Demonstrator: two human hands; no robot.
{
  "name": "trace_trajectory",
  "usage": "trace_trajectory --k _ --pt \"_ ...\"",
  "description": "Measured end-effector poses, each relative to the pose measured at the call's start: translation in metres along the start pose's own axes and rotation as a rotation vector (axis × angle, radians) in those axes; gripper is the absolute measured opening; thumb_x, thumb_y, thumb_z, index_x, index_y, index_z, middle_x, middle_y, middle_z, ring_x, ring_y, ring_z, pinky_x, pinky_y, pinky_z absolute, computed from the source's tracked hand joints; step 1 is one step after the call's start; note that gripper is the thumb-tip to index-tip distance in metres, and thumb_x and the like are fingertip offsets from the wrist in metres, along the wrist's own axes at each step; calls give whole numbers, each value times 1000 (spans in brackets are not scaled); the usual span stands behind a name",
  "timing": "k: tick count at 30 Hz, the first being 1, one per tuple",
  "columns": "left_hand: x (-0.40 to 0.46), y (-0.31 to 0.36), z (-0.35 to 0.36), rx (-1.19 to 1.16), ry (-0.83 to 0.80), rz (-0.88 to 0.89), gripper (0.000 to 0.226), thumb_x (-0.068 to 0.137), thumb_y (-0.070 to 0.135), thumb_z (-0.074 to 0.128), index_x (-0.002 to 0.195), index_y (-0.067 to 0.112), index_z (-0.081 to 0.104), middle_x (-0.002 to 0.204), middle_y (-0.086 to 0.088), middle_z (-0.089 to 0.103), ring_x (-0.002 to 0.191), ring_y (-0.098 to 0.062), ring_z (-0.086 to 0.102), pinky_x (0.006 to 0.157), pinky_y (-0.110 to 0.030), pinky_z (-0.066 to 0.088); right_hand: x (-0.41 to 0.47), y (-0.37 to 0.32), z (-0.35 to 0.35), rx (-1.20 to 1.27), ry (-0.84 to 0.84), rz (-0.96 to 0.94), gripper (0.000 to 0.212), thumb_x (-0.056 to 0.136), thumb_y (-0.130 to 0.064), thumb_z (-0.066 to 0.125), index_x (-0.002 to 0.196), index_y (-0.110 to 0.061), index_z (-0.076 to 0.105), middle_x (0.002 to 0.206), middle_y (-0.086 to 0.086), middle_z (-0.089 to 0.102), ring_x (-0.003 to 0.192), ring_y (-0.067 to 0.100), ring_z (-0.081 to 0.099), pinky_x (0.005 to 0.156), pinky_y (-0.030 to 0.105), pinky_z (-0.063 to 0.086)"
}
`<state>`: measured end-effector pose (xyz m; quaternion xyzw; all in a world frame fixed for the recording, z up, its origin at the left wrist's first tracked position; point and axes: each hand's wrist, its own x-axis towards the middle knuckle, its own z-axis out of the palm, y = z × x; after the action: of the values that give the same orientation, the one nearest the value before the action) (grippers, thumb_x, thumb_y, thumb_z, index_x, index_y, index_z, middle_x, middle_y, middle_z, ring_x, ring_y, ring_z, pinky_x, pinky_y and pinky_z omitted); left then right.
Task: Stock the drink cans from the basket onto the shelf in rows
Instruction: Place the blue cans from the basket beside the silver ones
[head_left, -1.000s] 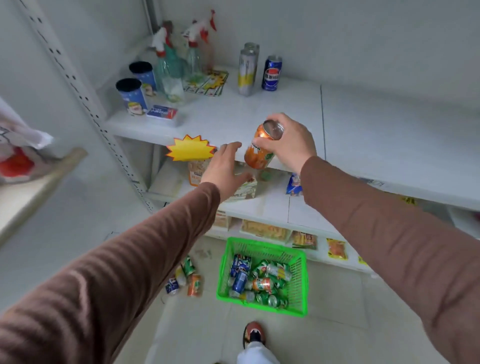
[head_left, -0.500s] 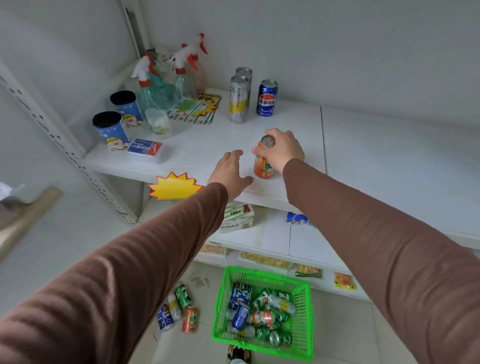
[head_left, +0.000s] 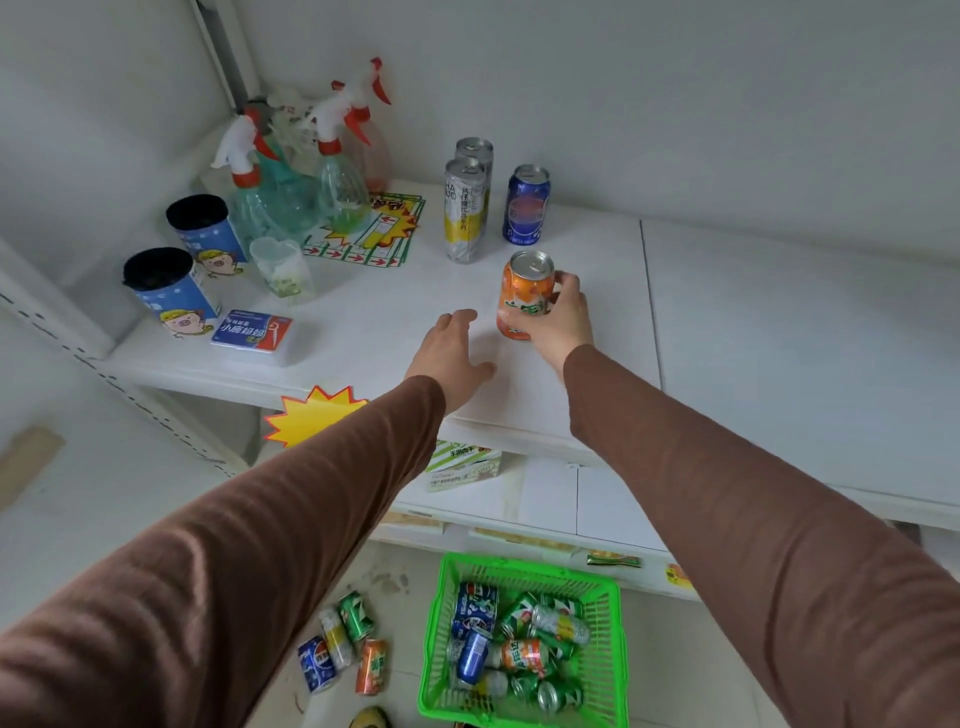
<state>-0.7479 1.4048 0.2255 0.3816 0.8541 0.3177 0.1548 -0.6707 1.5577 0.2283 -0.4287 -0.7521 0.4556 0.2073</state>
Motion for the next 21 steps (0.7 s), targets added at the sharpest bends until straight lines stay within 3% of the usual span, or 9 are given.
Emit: trace_trajectory --k 2,9,21 --pt "5 -1 2 4 -6 3 75 82 28 73 146 17 35 143 -7 43 128 -25 46 106 -40 42 -2 16 7 -58 0 -4 92 67 -44 87 143 -21 40 136 6 52 126 27 51 108 45 45" --pt "32 7 10 27 -17 5 73 84 26 71 146 19 35 144 -6 43 127 -24 47 106 -38 43 13 33 20 -56 98 -39 58 71 -39 86 116 -19 56 109 2 68 109 30 60 91 44 53" --pt "110 58 39 104 -32 43 75 83 27 72 148 18 34 148 -6 40 132 -25 43 108 -35 41 112 33 -26 -114 173 36 54 78 -43 82 117 -18 55 116 3 69 112 27 63 96 41 53"
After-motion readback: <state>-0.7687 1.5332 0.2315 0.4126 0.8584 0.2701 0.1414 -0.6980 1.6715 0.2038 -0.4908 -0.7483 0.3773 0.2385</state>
